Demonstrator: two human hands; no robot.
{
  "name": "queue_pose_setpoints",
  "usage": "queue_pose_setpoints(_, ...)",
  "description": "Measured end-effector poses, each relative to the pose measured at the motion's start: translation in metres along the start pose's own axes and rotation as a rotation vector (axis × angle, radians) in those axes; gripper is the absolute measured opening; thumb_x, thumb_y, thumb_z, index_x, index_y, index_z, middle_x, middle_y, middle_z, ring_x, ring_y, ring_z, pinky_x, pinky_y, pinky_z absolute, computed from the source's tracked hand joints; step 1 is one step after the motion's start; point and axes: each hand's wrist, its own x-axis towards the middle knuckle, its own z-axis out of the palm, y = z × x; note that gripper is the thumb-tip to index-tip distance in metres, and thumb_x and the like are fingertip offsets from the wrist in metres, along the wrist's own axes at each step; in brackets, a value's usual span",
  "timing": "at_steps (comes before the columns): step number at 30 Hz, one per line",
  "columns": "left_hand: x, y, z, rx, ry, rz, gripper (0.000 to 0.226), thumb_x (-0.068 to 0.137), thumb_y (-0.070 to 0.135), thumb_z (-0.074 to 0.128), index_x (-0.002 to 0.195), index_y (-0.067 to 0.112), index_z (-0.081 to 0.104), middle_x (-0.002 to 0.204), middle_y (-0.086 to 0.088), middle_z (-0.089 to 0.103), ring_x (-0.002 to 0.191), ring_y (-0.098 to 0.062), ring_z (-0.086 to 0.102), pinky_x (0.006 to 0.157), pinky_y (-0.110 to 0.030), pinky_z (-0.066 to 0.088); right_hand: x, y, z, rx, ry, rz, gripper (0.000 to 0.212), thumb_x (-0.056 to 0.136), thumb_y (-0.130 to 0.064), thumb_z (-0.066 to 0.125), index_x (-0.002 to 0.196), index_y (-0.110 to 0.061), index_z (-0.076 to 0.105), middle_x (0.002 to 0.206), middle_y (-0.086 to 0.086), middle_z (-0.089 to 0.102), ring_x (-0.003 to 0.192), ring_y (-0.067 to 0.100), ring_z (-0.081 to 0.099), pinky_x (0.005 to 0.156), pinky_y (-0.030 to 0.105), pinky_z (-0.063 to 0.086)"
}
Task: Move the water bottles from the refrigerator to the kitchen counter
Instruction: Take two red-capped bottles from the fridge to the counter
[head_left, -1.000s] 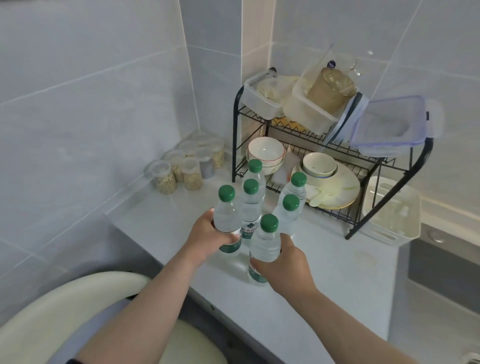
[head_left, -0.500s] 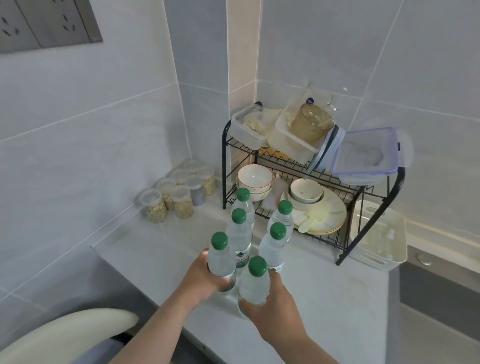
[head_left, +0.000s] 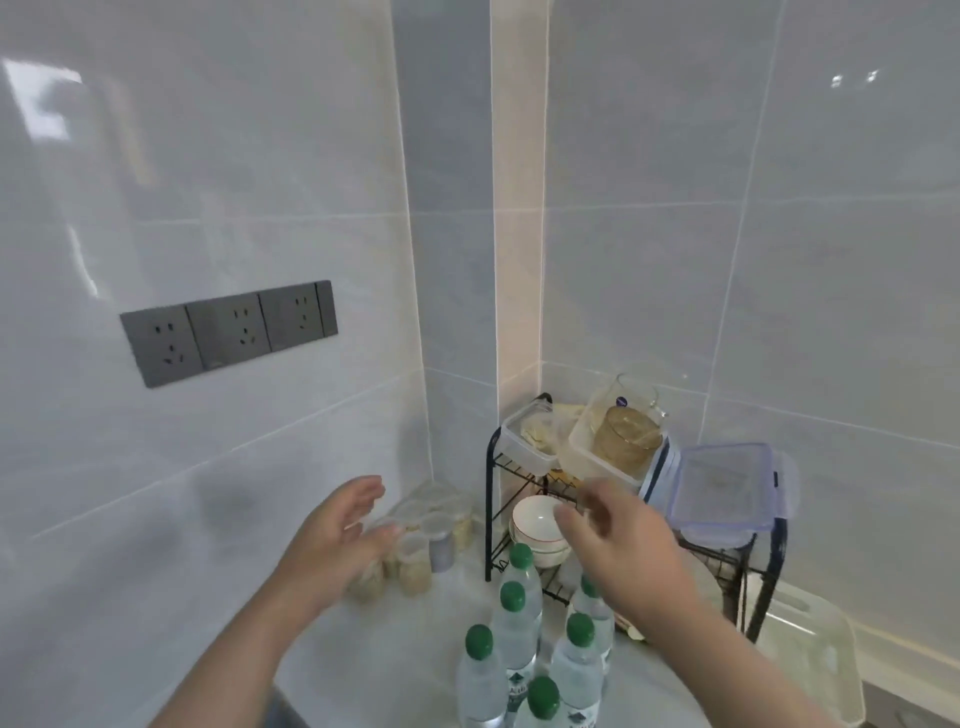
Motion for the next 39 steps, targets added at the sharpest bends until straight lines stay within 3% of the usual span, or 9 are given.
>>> queue_pose_setpoints(3,-0.007,0.083,-0.031,0.045,0.129,0.191,0.045,0.088,0.021,0.072,0.126,0.036,0.053,0.132,0.017,0.056,0.13,-0.009,0.048,0.106,-0.029,0.038,0.03,-0.067,-0.039,0.042,0.104,-0.204,0.068,0.08,-0.064,0.047,0.133,-0.022,0.051,0.128,-0.003,0.061,0.115,0.017,0.056,0.088,0.031,0.044)
queue_pose_setpoints(6,-0.035,0.153,-0.054,0.13,0.265,0.324,0.052,0.085,0.039,0.072,0.131,0.043,0.049,0.132,0.029,0.05,0.128,-0.006,0.046,0.103,-0.027,0.036,0.032,-0.112,-0.07,0.099,0.148,-0.365,0.078,0.075,-0.071,0.041,0.139,-0.026,0.044,0.14,-0.006,0.052,0.123,0.018,0.051,0.09,0.03,0.039)
queue_pose_setpoints(10,-0.094,0.223,-0.064,0.289,0.437,0.46,0.069,0.072,0.063,0.06,0.137,0.044,0.047,0.135,0.034,0.047,0.125,0.009,0.045,0.103,-0.024,0.035,0.015,-0.144,-0.1,0.232,0.13,-0.522,0.077,0.076,-0.07,0.043,0.142,-0.032,0.039,0.145,-0.012,0.045,0.128,0.015,0.046,0.094,0.03,0.035)
queue_pose_setpoints(12,-0.123,0.248,-0.061,0.351,0.503,0.481,0.06,0.073,0.064,0.056,0.13,0.056,0.043,0.129,0.047,0.041,0.121,0.015,0.043,0.1,-0.02,0.034,0.007,-0.151,-0.11,0.28,0.099,-0.587,0.073,0.08,-0.066,0.047,0.143,-0.032,0.038,0.147,-0.014,0.042,0.13,0.014,0.044,0.096,0.029,0.035)
queue_pose_setpoints(15,-0.171,0.281,-0.048,0.442,0.624,0.476,0.051,0.072,0.069,0.051,0.121,0.069,0.038,0.128,0.05,0.034,0.128,0.005,0.038,0.104,-0.027,0.033,-0.009,-0.158,-0.131,0.358,0.043,-0.681,0.07,0.081,-0.063,0.049,0.143,-0.033,0.038,0.142,-0.018,0.041,0.129,0.013,0.043,0.098,0.03,0.035)
queue_pose_setpoints(18,-0.211,0.308,-0.037,0.506,0.735,0.474,0.053,0.071,0.072,0.049,0.122,0.068,0.036,0.129,0.048,0.033,0.131,0.001,0.038,0.105,-0.031,0.034,-0.024,-0.168,-0.143,0.433,0.001,-0.778,0.068,0.08,-0.064,0.049,0.141,-0.034,0.039,0.13,-0.027,0.036,0.124,0.007,0.042,0.094,0.027,0.033)
queue_pose_setpoints(23,-0.293,0.348,-0.022,0.65,0.906,0.431,0.051,0.073,0.072,0.047,0.122,0.07,0.036,0.128,0.054,0.031,0.133,0.003,0.037,0.107,-0.03,0.033,-0.064,-0.193,-0.159,0.587,-0.081,-0.927,0.076,0.073,-0.072,0.041,0.138,-0.033,0.043,0.127,-0.029,0.038,0.116,-0.003,0.037,0.092,0.022,0.03)
queue_pose_setpoints(28,-0.38,0.388,-0.02,0.843,1.072,0.36,0.051,0.073,0.072,0.044,0.123,0.07,0.032,0.129,0.053,0.026,0.131,0.004,0.036,0.107,-0.031,0.033,-0.118,-0.234,-0.165,0.714,-0.201,-1.042,0.078,0.072,-0.075,0.038,0.139,-0.036,0.04,0.132,-0.028,0.038,0.127,0.001,0.037,0.096,0.023,0.03)
queue_pose_setpoints(39,-0.638,0.439,0.007,1.129,1.468,0.1,0.056,0.071,0.074,0.043,0.126,0.066,0.032,0.13,0.051,0.026,0.133,0.0,0.035,0.104,-0.033,0.033,-0.328,-0.329,-0.18,1.017,-0.556,-1.294,0.078,0.07,-0.074,0.039,0.138,-0.036,0.041,0.122,-0.038,0.035,0.117,-0.002,0.039,0.092,0.021,0.032)
